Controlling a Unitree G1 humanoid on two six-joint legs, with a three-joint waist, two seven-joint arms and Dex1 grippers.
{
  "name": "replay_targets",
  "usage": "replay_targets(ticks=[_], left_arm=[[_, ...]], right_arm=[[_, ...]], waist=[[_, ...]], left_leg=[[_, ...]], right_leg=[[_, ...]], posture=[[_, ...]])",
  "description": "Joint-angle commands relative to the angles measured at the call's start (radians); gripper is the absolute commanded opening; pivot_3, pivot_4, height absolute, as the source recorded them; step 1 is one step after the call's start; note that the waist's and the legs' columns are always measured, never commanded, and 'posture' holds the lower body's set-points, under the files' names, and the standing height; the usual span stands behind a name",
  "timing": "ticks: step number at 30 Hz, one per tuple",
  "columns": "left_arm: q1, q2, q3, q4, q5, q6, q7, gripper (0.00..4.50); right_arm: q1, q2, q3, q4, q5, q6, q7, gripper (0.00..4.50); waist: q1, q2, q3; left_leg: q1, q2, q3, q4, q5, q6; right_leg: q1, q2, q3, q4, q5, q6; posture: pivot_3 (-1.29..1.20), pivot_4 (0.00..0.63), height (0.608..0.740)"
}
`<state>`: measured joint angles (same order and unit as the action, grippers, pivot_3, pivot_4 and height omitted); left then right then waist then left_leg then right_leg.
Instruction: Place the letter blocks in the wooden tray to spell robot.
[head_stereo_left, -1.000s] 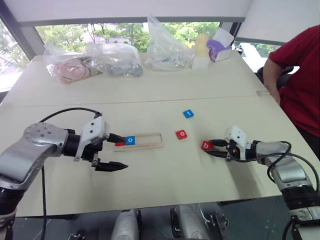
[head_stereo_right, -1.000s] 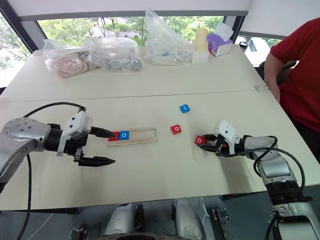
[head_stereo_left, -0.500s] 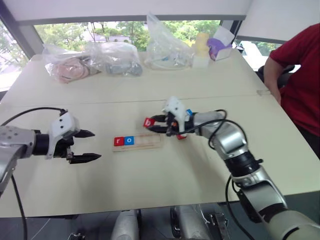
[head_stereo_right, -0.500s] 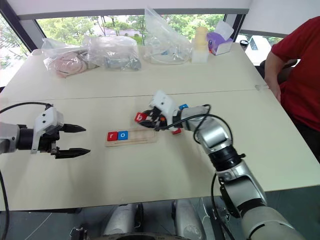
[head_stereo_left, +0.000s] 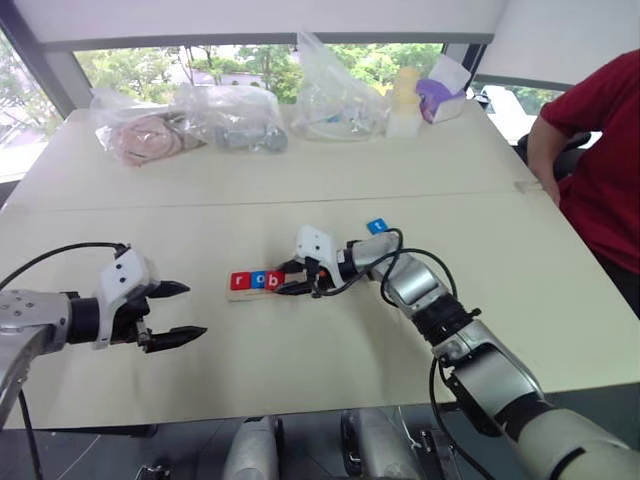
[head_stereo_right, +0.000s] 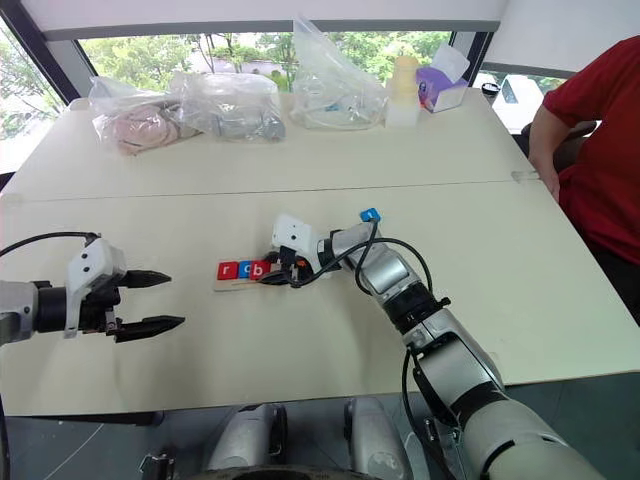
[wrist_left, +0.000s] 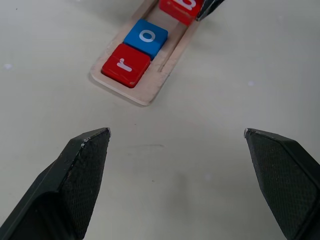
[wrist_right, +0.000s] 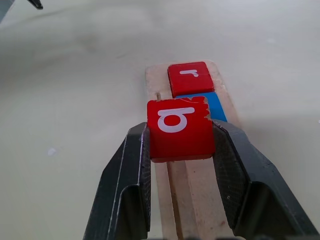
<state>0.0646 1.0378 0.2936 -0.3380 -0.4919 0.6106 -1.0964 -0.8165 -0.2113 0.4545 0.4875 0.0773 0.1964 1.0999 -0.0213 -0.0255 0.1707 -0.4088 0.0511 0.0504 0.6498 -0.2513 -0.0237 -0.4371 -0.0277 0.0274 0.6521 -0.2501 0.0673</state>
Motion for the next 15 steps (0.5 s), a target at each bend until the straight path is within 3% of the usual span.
replay_targets(ticks=[1, 15], left_arm=[[-0.020, 0.000, 0.025, -0.025, -0.016, 0.010, 0.018, 4.50], [-0.060, -0.035, -0.025, -0.008, 0.002, 0.009, 0.066, 4.50]], right_arm=[[-0.045, 0.011, -0.018, 0.052, -0.024, -0.055, 0.013, 1.13], [-0.127, 0.059, -0.056, 0.233, -0.068, -0.146, 0.021, 1.13]], waist=[[0.000, 0.000, 0.000], [-0.001, 0.000, 0.000]], left_leg=[[0.000, 0.000, 0.000, 0.000, 0.000, 0.000], [0.000, 0.000, 0.000, -0.001, 0.000, 0.000]], right_leg=[[0.000, 0.000, 0.000, 0.000, 0.000, 0.000], [0.000, 0.000, 0.000, 0.000, 0.001, 0.002]], posture=[[0.00, 0.150, 0.738], [0.00, 0.150, 0.738]])
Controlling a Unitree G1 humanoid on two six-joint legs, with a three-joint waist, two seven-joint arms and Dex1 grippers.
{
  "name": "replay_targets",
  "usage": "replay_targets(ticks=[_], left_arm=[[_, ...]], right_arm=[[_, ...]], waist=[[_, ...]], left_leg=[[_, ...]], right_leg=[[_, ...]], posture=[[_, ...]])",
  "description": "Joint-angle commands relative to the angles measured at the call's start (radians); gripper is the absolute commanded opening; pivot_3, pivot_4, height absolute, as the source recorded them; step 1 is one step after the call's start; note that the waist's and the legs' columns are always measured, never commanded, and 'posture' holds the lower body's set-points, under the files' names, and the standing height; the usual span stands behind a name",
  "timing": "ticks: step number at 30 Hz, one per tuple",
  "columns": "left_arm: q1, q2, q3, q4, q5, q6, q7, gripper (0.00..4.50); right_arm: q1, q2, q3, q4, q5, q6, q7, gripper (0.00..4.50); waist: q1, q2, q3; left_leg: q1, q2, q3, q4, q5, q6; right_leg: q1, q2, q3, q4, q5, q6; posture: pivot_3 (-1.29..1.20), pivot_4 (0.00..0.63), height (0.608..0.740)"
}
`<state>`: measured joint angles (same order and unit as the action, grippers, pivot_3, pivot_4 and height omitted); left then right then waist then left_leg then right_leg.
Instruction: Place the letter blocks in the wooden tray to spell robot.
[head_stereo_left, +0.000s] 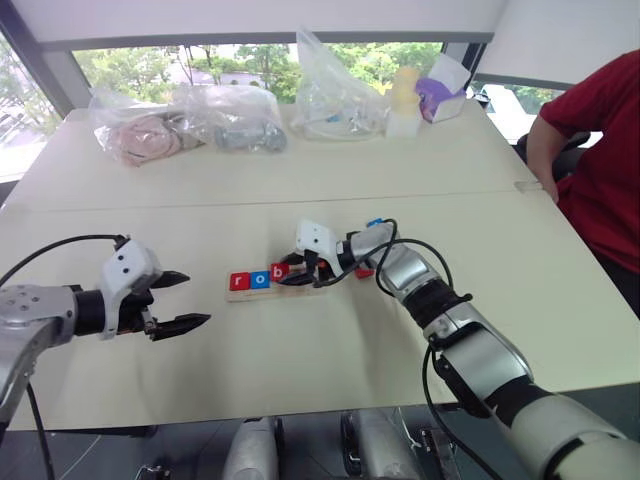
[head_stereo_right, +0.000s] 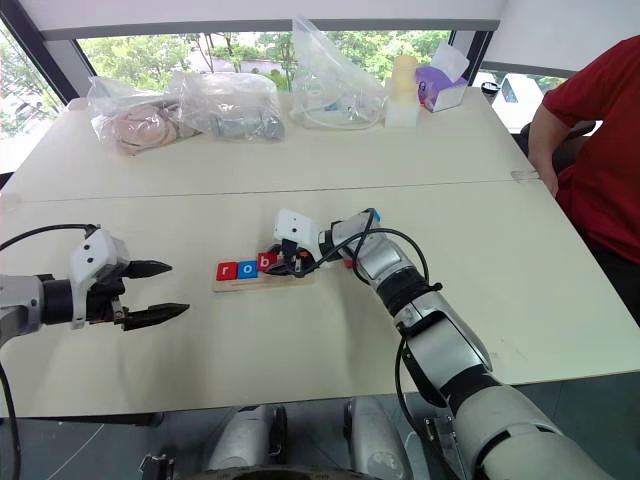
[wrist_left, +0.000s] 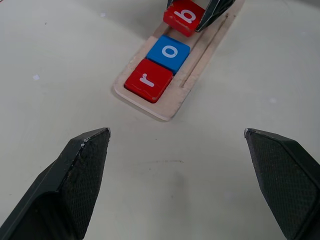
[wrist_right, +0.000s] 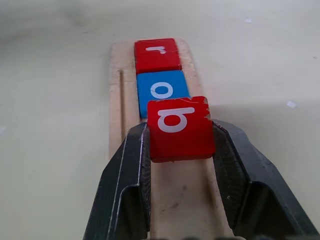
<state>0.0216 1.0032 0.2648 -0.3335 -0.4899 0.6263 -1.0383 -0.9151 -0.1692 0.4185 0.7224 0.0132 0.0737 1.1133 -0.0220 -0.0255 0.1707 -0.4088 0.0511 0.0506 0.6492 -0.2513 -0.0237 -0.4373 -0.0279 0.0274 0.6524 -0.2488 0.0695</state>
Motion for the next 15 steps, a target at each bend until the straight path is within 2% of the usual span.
replay_targets(ticks=[1, 7, 8, 9, 12, 13, 15], left_arm=[[-0.019, -0.002, 0.000, -0.010, 0.003, -0.009, 0.010, 4.50], [-0.027, -0.011, -0.009, -0.010, 0.004, -0.010, 0.025, 4.50], [-0.027, -0.012, -0.009, -0.010, 0.005, -0.010, 0.026, 4.50], [-0.028, -0.012, -0.009, -0.010, 0.005, -0.010, 0.027, 4.50], [-0.029, -0.013, -0.008, -0.010, 0.005, -0.010, 0.029, 4.50], [-0.030, -0.014, -0.008, -0.009, 0.005, -0.011, 0.030, 4.50], [-0.035, -0.015, -0.012, -0.005, 0.008, -0.013, 0.032, 4.50]], right_arm=[[-0.031, 0.020, -0.019, 0.008, -0.008, -0.028, 0.008, 1.13], [-0.051, 0.040, -0.031, 0.060, -0.021, -0.049, -0.004, 1.13], [-0.053, 0.042, -0.033, 0.065, -0.023, -0.052, -0.004, 2.17], [-0.054, 0.042, -0.032, 0.068, -0.026, -0.058, -0.001, 2.56], [-0.058, 0.041, -0.036, 0.079, -0.040, -0.077, -0.015, 4.16], [-0.061, 0.040, -0.041, 0.082, -0.040, -0.080, -0.018, 4.44], [-0.068, 0.038, -0.054, 0.083, -0.033, -0.077, -0.013, 4.44]], waist=[[0.000, 0.000, 0.000], [-0.001, 0.000, 0.000], [-0.001, 0.000, 0.000], [-0.001, 0.000, 0.000], [-0.001, 0.000, 0.000], [-0.001, 0.000, 0.000], [0.000, 0.000, 0.000]], left_leg=[[0.000, 0.000, 0.000, 0.000, 0.000, 0.000], [0.000, 0.000, 0.000, 0.000, 0.000, 0.000], [0.000, 0.000, 0.000, 0.000, 0.000, 0.000], [0.000, 0.000, 0.000, 0.000, 0.000, 0.000], [0.000, 0.000, 0.000, 0.000, 0.000, 0.000], [0.000, 0.000, 0.000, 0.000, 0.000, 0.000], [0.000, 0.000, 0.000, 0.000, 0.000, 0.000]], right_leg=[[0.000, 0.000, 0.000, 0.000, 0.000, 0.000], [0.000, 0.000, 0.000, 0.000, 0.000, 0.000], [0.000, 0.000, 0.000, 0.000, 0.000, 0.000], [0.000, 0.000, 0.000, 0.000, 0.000, 0.000], [0.000, 0.000, 0.000, 0.000, 0.000, 0.000], [0.000, 0.000, 0.000, 0.000, 0.000, 0.000], [0.000, 0.000, 0.000, 0.000, 0.000, 0.000]], posture=[[0.00, 0.150, 0.738], [0.00, 0.150, 0.738], [0.00, 0.150, 0.738], [0.00, 0.150, 0.738], [0.00, 0.150, 0.738], [0.00, 0.150, 0.738], [0.00, 0.150, 0.738]])
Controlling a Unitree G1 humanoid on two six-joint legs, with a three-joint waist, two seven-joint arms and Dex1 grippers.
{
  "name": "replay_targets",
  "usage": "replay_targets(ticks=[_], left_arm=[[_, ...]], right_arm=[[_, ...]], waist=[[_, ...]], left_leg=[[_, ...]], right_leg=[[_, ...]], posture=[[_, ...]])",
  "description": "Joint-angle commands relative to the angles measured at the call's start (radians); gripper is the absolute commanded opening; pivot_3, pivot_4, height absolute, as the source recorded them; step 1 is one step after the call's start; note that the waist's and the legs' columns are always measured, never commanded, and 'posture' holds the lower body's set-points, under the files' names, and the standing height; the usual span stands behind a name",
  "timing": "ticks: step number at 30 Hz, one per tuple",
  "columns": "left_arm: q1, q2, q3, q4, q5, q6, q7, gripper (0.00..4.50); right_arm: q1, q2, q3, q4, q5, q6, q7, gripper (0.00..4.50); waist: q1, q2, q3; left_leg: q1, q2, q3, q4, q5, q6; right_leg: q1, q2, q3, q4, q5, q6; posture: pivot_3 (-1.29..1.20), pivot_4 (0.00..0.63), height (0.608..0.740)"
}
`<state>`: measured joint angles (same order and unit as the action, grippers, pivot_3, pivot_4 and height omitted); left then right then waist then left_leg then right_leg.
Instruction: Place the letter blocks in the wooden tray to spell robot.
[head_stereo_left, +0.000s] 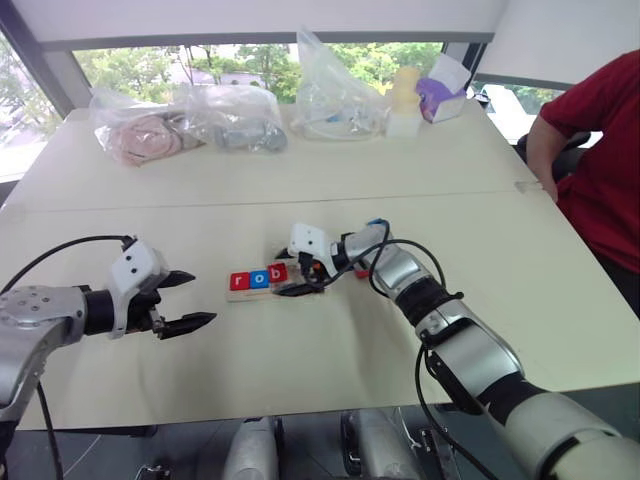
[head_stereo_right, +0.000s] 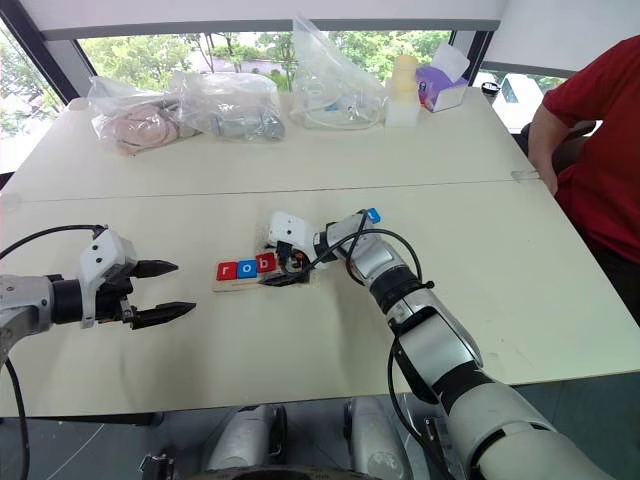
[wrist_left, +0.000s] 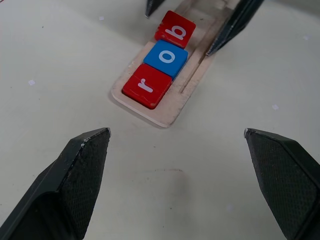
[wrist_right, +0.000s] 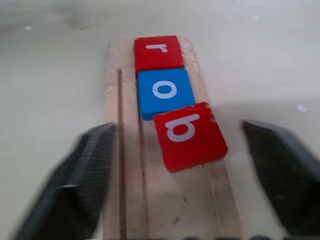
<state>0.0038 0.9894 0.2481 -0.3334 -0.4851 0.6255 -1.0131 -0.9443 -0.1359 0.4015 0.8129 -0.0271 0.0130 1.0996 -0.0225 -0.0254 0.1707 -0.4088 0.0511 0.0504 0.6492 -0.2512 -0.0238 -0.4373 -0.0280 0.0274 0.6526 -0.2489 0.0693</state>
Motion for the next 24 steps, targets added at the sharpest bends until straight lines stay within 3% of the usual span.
replay_targets(ticks=[1, 24], left_arm=[[-0.020, -0.002, 0.002, -0.003, 0.005, -0.014, 0.007, 4.50], [-0.062, -0.015, -0.038, 0.036, 0.036, -0.045, 0.016, 4.50]], right_arm=[[-0.040, 0.004, -0.041, -0.010, 0.010, -0.013, 0.004, 4.44], [0.072, 0.020, -0.036, -0.172, 0.027, 0.131, 0.132, 4.44]], waist=[[0.000, 0.000, 0.000], [0.001, 0.000, 0.000]], left_leg=[[0.000, 0.000, 0.000, 0.000, 0.000, 0.000], [0.000, 0.000, 0.000, 0.000, 0.000, 0.000]], right_leg=[[0.000, 0.000, 0.000, 0.000, 0.000, 0.000], [0.000, 0.000, 0.000, 0.000, 0.000, 0.000]], posture=[[0.00, 0.150, 0.738], [0.00, 0.150, 0.738]])
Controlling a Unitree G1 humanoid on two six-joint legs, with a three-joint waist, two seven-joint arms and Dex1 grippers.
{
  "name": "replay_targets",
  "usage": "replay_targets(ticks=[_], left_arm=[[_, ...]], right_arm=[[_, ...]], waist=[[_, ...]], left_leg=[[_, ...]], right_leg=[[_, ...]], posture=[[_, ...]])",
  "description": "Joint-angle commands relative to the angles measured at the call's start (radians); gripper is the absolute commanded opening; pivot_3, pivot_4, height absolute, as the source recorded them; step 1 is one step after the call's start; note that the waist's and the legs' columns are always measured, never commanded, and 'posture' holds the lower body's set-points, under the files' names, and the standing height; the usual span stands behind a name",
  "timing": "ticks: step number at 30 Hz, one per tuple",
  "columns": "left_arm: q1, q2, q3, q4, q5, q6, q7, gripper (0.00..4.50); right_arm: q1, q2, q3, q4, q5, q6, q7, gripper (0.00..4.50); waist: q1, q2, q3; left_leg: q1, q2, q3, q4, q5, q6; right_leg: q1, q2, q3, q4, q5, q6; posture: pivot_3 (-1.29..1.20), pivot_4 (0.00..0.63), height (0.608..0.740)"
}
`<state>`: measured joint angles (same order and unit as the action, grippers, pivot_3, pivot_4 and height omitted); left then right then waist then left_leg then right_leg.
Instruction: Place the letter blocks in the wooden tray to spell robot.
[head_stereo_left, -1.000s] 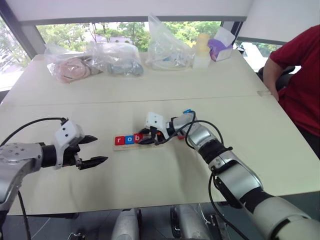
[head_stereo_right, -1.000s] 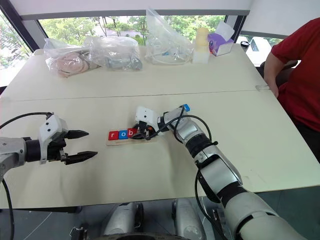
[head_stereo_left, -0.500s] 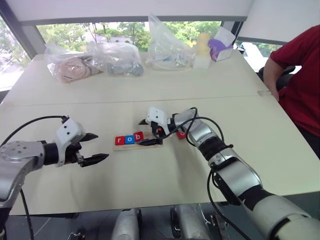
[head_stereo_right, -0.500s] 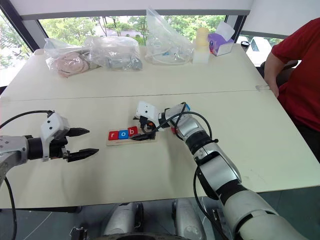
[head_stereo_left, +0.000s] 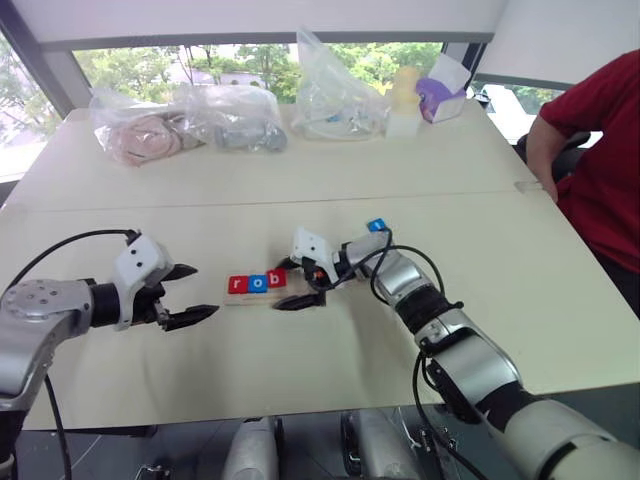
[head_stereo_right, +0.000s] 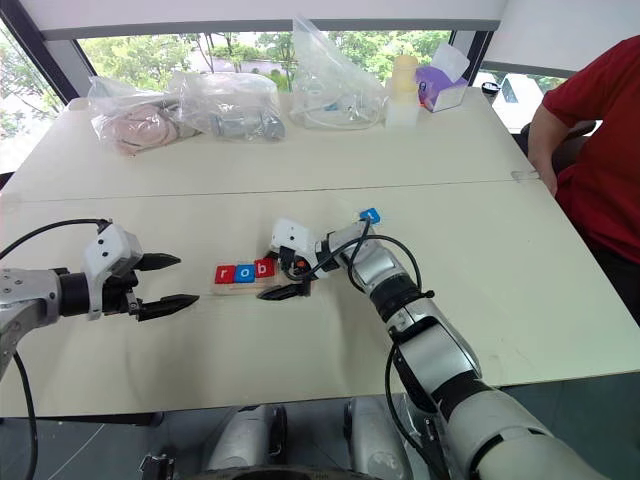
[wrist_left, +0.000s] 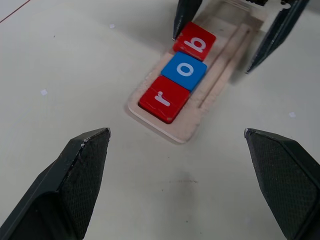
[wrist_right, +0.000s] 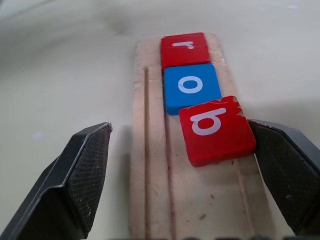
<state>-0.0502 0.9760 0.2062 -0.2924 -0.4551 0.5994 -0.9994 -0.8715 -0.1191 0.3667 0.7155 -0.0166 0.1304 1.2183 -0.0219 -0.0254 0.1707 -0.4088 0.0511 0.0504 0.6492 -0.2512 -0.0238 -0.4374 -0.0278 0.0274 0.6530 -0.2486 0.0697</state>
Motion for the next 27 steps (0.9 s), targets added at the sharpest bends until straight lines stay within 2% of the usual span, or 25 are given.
replay_targets(ticks=[1, 27], left_arm=[[-0.008, -0.002, 0.004, -0.004, 0.008, -0.020, 0.002, 4.50], [-0.034, -0.021, -0.022, 0.016, 0.029, -0.031, 0.000, 4.50]], right_arm=[[0.005, 0.002, -0.001, -0.089, 0.016, 0.018, 0.014, 4.44], [0.097, -0.031, 0.017, -0.299, 0.024, 0.115, -0.026, 4.44]], waist=[[0.000, 0.000, 0.000], [0.001, 0.000, 0.000]], left_leg=[[0.000, 0.000, 0.000, 0.000, 0.000, 0.000], [0.000, 0.000, 0.000, 0.000, 0.000, 0.000]], right_leg=[[0.000, 0.000, 0.000, 0.000, 0.000, 0.000], [0.000, 0.000, 0.000, 0.000, 0.000, 0.000]], posture=[[0.00, 0.150, 0.738], [0.00, 0.150, 0.738]])
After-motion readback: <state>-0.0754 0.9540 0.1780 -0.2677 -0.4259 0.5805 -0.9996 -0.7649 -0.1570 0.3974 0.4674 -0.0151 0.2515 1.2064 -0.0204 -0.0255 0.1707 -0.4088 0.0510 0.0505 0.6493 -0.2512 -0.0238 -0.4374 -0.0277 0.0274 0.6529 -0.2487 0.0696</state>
